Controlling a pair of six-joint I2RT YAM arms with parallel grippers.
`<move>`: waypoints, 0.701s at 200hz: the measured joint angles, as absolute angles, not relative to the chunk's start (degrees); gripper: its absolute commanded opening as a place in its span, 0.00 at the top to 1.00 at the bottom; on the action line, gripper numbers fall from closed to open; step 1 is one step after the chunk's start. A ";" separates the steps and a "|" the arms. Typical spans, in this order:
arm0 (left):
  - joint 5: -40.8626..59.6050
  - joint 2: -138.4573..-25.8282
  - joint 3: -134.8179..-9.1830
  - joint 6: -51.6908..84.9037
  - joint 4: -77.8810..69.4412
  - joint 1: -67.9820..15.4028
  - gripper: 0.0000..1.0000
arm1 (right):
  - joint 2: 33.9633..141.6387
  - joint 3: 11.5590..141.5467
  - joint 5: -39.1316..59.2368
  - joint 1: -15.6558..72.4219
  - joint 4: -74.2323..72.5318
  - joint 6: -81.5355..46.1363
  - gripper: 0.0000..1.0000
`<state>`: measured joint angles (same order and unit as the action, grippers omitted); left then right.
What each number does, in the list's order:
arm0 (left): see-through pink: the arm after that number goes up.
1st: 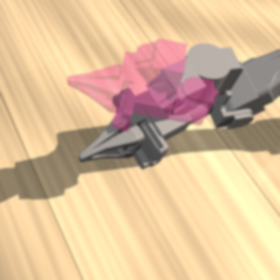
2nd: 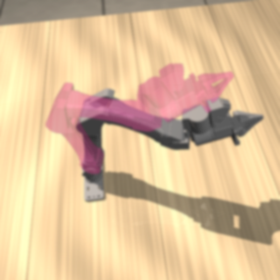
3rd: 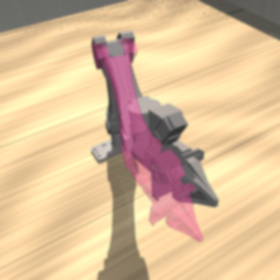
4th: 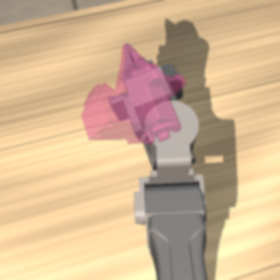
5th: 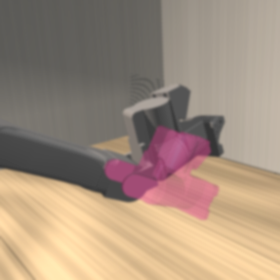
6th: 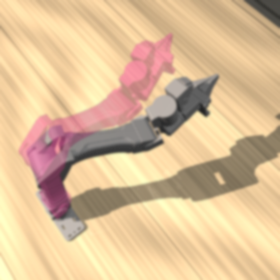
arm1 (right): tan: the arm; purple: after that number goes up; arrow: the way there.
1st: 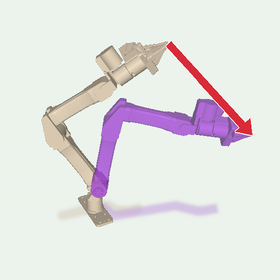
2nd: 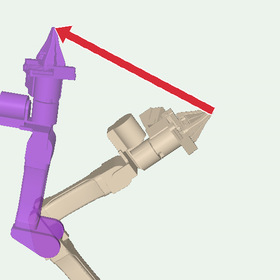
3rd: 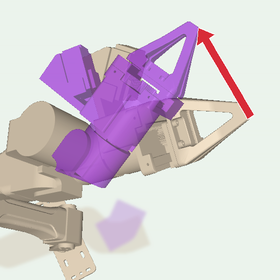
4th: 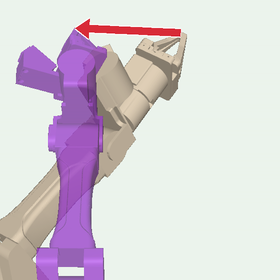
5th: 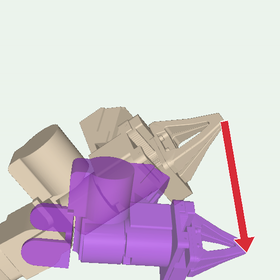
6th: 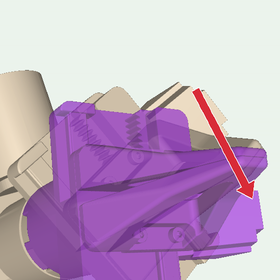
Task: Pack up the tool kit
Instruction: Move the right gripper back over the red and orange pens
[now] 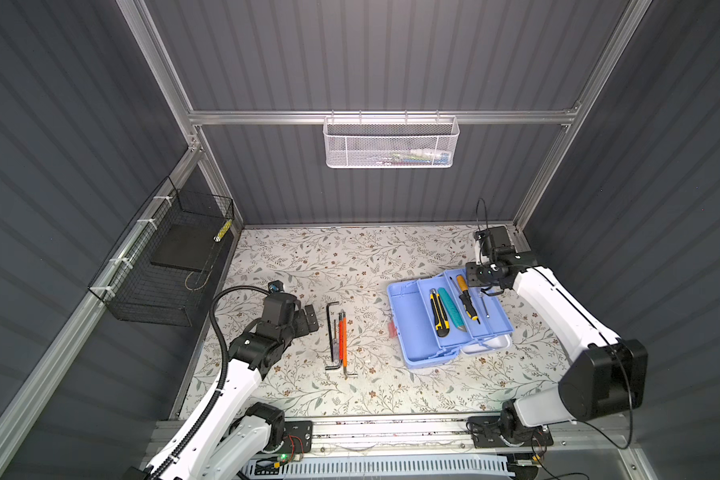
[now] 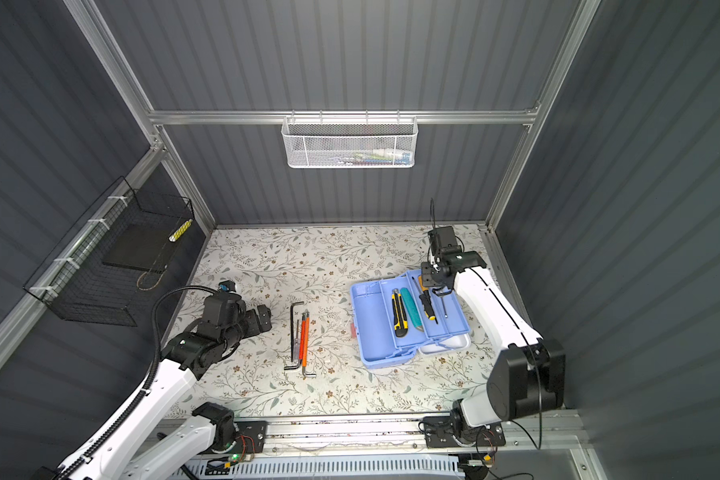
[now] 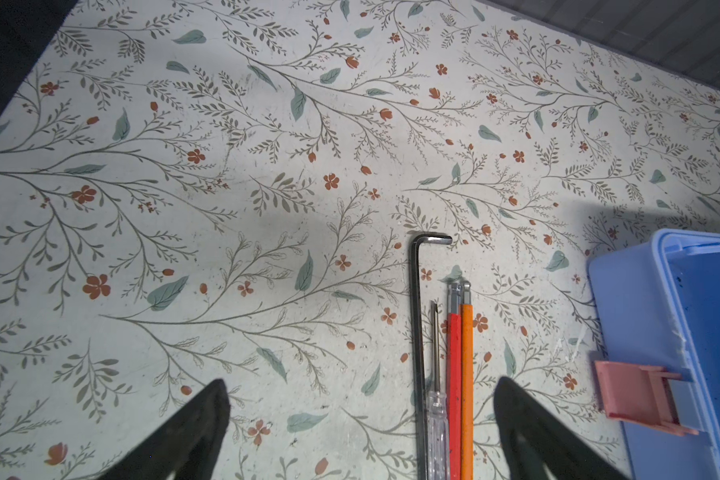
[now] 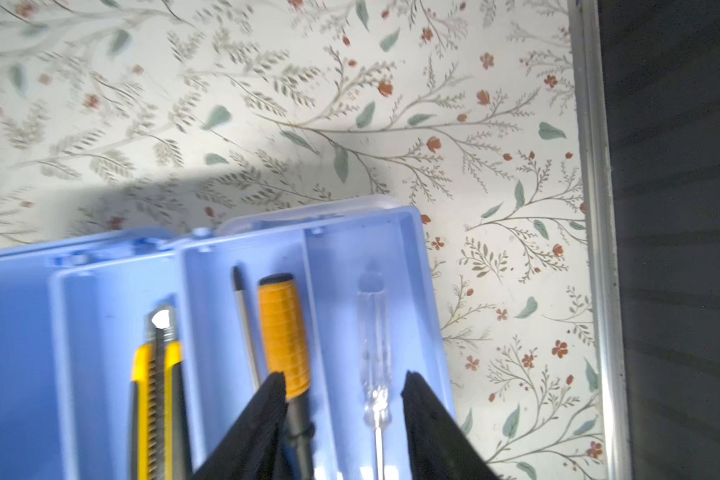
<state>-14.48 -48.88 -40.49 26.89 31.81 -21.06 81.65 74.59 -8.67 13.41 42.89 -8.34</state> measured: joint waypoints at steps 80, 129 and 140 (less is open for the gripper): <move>-15.46 -47.57 -38.70 27.22 30.35 -21.06 0.00 | 88.18 76.12 2.63 46.57 30.46 -23.66 0.53; -15.88 -45.63 -39.20 27.40 32.60 -21.06 0.00 | 108.33 83.59 3.14 58.17 28.51 -26.17 0.60; -15.88 -45.60 -39.62 27.40 33.34 -21.06 0.01 | 111.24 85.54 2.83 59.77 28.86 -26.17 0.61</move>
